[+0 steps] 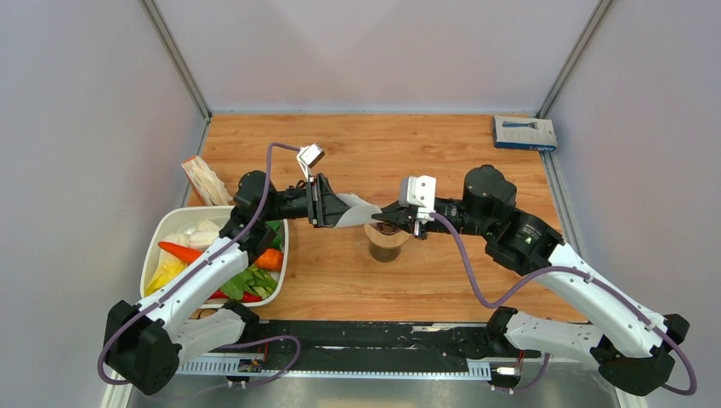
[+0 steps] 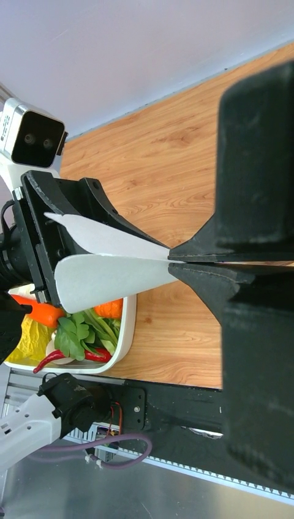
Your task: Place the coffee filter in the dripper
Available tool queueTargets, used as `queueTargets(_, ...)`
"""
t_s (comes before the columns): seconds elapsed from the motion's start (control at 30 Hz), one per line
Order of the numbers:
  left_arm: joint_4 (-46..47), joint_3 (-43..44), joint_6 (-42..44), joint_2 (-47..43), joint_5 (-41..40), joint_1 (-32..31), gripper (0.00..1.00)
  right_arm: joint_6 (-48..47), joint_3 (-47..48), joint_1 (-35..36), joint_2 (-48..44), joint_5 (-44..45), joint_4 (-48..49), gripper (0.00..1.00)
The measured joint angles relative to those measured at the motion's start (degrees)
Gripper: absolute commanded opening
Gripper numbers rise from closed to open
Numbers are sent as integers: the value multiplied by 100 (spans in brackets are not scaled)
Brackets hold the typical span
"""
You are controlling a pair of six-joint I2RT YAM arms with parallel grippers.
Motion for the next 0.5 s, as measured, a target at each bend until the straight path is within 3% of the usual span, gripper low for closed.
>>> queueTargets(0.17, 249, -61, -177, 46, -28, -24, 24, 42, -4, 0, 0, -15, 48, 0)
queueTargets(0.3, 269, -81, -247, 61, -28, -24, 2, 59, -48, 0, -4, -61, 98, 0)
queueTargets(0.43, 267, -85, -278, 61, -17, -24, 0, 68, -101, 0, -7, -74, 92, 19)
queueTargets(0.5, 251, -85, -282, 59, 0, -24, 0, 63, -101, 0, -22, -52, 70, 24)
